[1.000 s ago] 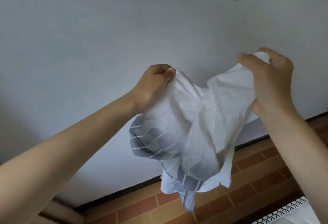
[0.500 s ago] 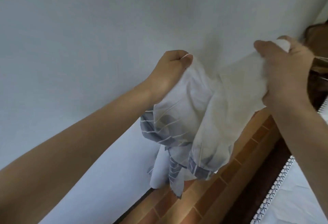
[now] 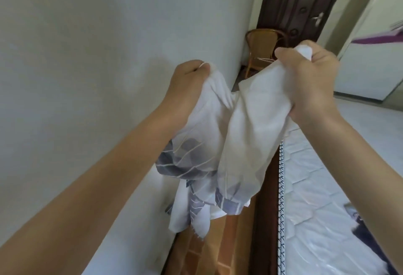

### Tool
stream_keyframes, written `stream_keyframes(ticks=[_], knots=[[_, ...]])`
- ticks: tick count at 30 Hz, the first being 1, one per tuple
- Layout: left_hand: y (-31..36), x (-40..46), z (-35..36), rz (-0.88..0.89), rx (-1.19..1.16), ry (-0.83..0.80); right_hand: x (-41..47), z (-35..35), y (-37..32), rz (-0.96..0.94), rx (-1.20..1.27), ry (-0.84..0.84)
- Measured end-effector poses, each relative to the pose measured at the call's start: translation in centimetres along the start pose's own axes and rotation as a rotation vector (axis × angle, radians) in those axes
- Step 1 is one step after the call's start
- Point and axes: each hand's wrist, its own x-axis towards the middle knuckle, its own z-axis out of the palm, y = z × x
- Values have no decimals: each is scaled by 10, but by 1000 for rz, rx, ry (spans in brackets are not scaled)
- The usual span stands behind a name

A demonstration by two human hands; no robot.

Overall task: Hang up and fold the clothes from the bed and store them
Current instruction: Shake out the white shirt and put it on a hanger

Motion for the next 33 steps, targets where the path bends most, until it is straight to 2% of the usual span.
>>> stream_keyframes(ticks=[10,20,33], knots=[[-13,63,33,10,-53,-6,57,-8,25,-25,-33,50],[-6,175,137,57,-56,70,194,-62,78,-15,37,37],[-31,294,236,93,-138,11,321,-104,148,40,-39,34]])
